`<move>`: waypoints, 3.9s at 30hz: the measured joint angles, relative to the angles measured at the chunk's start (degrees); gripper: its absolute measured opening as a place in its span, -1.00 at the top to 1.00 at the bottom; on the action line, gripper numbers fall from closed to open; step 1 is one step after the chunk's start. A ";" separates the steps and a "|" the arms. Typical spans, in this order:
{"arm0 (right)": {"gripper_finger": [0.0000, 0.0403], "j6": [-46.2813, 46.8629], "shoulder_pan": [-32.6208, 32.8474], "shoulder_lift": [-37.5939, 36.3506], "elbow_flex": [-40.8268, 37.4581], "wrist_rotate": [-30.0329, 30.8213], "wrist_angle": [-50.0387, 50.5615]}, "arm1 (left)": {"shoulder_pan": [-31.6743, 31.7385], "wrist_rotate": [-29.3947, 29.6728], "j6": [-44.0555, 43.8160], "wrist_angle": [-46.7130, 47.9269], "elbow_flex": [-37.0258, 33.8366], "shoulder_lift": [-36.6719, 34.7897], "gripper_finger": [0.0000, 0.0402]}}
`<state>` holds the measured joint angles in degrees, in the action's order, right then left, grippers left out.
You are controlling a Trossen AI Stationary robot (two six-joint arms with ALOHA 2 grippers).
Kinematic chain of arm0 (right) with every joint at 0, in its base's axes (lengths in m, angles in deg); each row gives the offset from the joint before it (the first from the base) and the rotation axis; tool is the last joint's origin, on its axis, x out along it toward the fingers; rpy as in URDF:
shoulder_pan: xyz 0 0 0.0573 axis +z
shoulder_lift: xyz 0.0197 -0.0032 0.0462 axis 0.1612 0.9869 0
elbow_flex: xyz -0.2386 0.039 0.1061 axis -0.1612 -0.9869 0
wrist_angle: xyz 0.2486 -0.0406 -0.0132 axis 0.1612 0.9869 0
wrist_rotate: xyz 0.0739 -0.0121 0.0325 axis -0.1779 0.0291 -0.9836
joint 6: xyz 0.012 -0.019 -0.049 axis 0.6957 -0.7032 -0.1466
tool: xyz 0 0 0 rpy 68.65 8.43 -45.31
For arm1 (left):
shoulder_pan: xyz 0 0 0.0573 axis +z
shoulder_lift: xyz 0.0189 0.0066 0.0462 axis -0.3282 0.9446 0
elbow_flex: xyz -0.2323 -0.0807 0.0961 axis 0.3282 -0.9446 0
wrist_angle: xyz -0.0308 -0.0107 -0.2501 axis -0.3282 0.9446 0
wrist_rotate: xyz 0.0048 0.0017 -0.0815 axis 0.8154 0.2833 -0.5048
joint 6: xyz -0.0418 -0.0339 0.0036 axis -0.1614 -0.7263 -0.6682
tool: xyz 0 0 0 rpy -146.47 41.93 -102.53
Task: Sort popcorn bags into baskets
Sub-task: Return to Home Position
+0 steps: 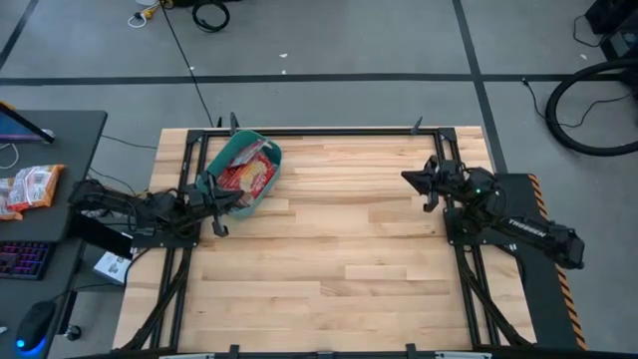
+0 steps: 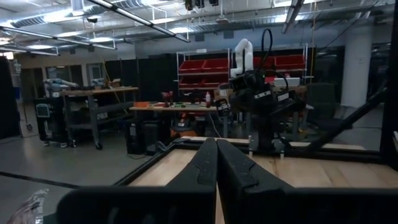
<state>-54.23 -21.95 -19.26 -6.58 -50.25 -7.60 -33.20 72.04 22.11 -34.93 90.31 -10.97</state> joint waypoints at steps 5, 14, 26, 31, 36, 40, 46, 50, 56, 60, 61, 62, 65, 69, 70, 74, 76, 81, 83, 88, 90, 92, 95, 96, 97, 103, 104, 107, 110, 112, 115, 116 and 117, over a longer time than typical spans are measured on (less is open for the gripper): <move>0.96 -1.10 5.26 0.00 0.00 3.23 -0.44 | 0.00 -1.13 0.88 0.12 -0.02 0.00 0.99; 0.93 -5.86 12.86 0.03 0.00 3.60 2.10 | 0.00 -1.56 3.25 0.88 -0.04 0.09 0.98; 0.94 -6.98 13.21 0.04 0.00 16.59 12.35 | 0.00 2.04 2.00 3.11 -0.07 0.09 0.98; 0.91 -7.06 13.22 0.04 0.00 16.62 12.31 | 0.00 1.57 -1.47 3.03 -0.07 0.09 0.98; 0.91 -7.14 13.21 0.04 0.00 16.62 12.31 | 0.00 1.54 -3.20 3.05 -0.07 0.09 0.98; 0.91 -7.14 13.21 0.04 0.00 16.62 12.30 | 0.00 1.54 -3.20 3.05 -0.09 0.09 0.98; 0.91 -7.14 13.21 0.04 0.00 16.60 12.28 | 0.00 1.52 -3.20 3.07 -0.09 0.09 0.98; 0.91 -7.14 13.21 0.04 0.00 16.60 12.28 | 0.00 1.50 -3.19 3.07 -0.09 0.09 0.98; 0.91 -7.14 13.21 0.04 0.00 16.58 12.28 | 0.00 1.47 -3.18 3.07 -0.11 0.09 0.98; 0.91 -7.14 13.21 0.04 0.00 16.58 12.26 | 0.00 1.47 -3.18 3.07 -0.11 0.09 0.98; 0.91 -7.14 13.21 0.04 0.00 16.58 12.26 | 0.00 1.47 -3.18 3.07 -0.11 0.09 0.98; 0.92 -7.15 13.22 0.04 0.00 16.58 12.26 | 0.00 1.47 -3.18 3.07 -0.11 0.09 0.98; 0.92 -7.14 13.21 0.04 0.00 16.58 12.26 | 0.00 1.47 -3.18 3.08 -0.11 0.09 0.98; 0.92 -7.14 13.21 0.04 0.00 16.58 12.26 | 0.00 1.47 -3.18 3.08 -0.11 0.09 0.98; 0.91 -7.14 13.21 0.04 0.00 16.58 12.26 | 0.00 1.47 -3.18 3.07 -0.11 0.09 0.98; 0.91 -7.15 13.21 0.04 0.00 16.58 12.26 | 0.00 1.47 -3.18 3.07 -0.11 0.09 0.98; 0.91 -7.15 13.21 0.04 0.00 16.58 12.26 | 0.00 1.47 -3.18 3.07 -0.11 0.09 0.98; 0.91 -7.14 13.21 0.04 0.00 16.58 12.26 | 0.00 1.47 -3.18 3.09 -0.11 0.09 0.98; 0.91 -7.14 13.21 0.04 0.00 16.58 12.26 | 0.00 1.47 -3.18 3.09 -0.11 0.09 0.98; 0.90 -7.16 13.21 0.04 0.00 16.56 12.26 | 0.00 1.47 -3.18 3.09 -0.11 0.09 0.98; 0.90 -7.14 13.21 0.04 0.00 16.56 12.26 | 0.00 1.47 -3.18 3.08 -0.11 0.09 0.98; 0.90 -7.16 13.21 0.04 0.00 16.56 12.26 | 0.00 1.47 -3.18 3.09 -0.11 0.09 0.98; 0.90 -7.14 13.21 0.04 0.00 16.56 12.26 | -0.01 1.47 -3.17 3.09 -0.11 0.09 0.98; 0.90 -7.14 13.21 0.04 0.00 16.56 12.26 | 0.00 1.48 -3.16 3.09 -0.11 0.09 0.98; 0.90 -7.15 13.21 0.04 0.00 16.56 12.26 | -0.02 1.47 -3.18 3.08 -0.11 0.09 0.98; 0.90 -7.14 13.21 0.04 0.00 16.56 12.26 | -0.01 1.50 -3.16 3.09 -0.11 0.10 0.98; 0.90 -7.15 13.21 0.04 0.00 16.56 12.26 | -0.01 1.49 -3.17 3.09 -0.11 0.10 0.98; 0.90 -7.14 13.22 0.04 0.00 16.56 12.26 | 0.00 1.47 -3.18 3.09 -0.11 0.11 0.98; 0.90 -7.14 13.21 0.04 0.00 16.56 12.26 | -0.02 1.50 -3.18 3.09 -0.11 0.11 0.98; 0.90 -7.14 13.22 0.04 0.00 16.56 12.26 | 0.00 1.49 -3.18 3.09 -0.11 0.11 0.98; 0.90 -7.14 13.21 0.04 0.00 16.56 12.26 | -0.02 1.50 -3.18 3.09 -0.11 0.11 0.98; 0.90 -7.14 13.21 0.04 0.00 16.56 12.26 | 0.00 1.48 -3.17 3.09 -0.11 0.11 0.98; 0.90 -7.14 13.21 0.04 0.00 16.56 12.26 | -0.02 1.48 -3.18 3.09 -0.11 0.11 0.98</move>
<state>-61.38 -8.74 -19.22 -6.58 -33.69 4.66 -33.22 73.52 18.94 -31.83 90.20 -10.86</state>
